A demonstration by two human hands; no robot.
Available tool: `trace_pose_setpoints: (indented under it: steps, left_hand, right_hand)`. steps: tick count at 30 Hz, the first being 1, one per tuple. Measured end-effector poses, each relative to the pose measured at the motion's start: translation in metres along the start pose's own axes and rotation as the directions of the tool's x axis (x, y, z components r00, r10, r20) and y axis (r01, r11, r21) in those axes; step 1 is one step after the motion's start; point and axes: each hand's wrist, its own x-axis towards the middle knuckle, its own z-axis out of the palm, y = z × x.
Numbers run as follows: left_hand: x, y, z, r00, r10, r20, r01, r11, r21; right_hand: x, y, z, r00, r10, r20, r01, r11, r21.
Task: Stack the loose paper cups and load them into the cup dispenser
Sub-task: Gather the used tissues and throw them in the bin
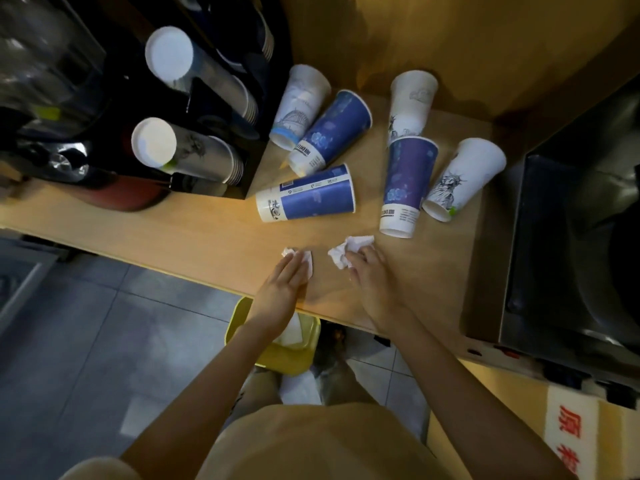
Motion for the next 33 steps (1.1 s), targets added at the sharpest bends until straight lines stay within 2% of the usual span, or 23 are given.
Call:
trace_pose_setpoints:
  steps: [1, 3, 6, 8, 11, 14, 19, 22, 28, 31, 33]
  left_hand:
    - [-0.003, 0.0, 0.0, 0.999, 0.024, -0.043, -0.022, 0.999, 0.037]
    - [-0.011, -0.004, 0.003, 0.995, 0.028, -0.096, -0.017, 0.993, 0.113]
    - [-0.031, -0.011, -0.001, 0.996, -0.016, -0.088, 0.029, 0.988, 0.149]
    - [-0.045, -0.017, -0.002, 0.996, -0.061, -0.066, 0.067, 0.994, 0.091]
    - [-0.071, -0.029, -0.003, 0.981, -0.183, -0.06, 0.173, 0.975, -0.137]
    - [-0.101, -0.053, 0.008, 0.957, -0.289, -0.026, 0.278, 0.939, -0.2]
    - [-0.146, -0.096, 0.028, 0.925, -0.381, -0.017, 0.358, 0.883, -0.304]
    - [-0.158, -0.117, 0.047, 0.912, -0.411, 0.017, 0.386, 0.84, -0.382]
    - [-0.149, -0.143, 0.09, 0.847, -0.516, 0.126, 0.496, 0.685, -0.534]
    - [-0.136, -0.165, 0.133, 0.834, -0.531, 0.151, 0.525, 0.68, -0.512]
    - [-0.124, -0.183, 0.164, 0.832, -0.53, 0.165, 0.535, 0.688, -0.49]
  right_hand:
    - [-0.001, 0.0, 0.0, 1.0, 0.017, -0.018, -0.018, 0.998, -0.054]
    - [-0.004, -0.005, 0.0, 0.998, 0.065, 0.013, -0.065, 0.998, -0.018]
    - [-0.015, -0.012, 0.012, 0.995, 0.066, 0.071, -0.064, 0.997, -0.031]
    - [-0.023, -0.021, 0.022, 0.995, 0.076, 0.063, -0.078, 0.996, 0.038]
    - [-0.038, -0.043, 0.035, 0.984, 0.124, 0.124, -0.144, 0.975, 0.167]
    - [-0.06, -0.068, 0.054, 0.968, 0.137, 0.21, -0.202, 0.922, 0.33]
    - [-0.096, -0.094, 0.102, 0.963, 0.148, 0.227, -0.244, 0.838, 0.488]
    - [-0.107, -0.089, 0.138, 0.956, 0.198, 0.215, -0.282, 0.823, 0.493]
    - [-0.106, -0.059, 0.204, 0.932, 0.319, 0.174, -0.363, 0.795, 0.485]
    - [-0.097, -0.037, 0.247, 0.907, 0.363, 0.214, -0.421, 0.76, 0.494]
    - [-0.084, -0.022, 0.279, 0.912, 0.337, 0.233, -0.409, 0.765, 0.497]
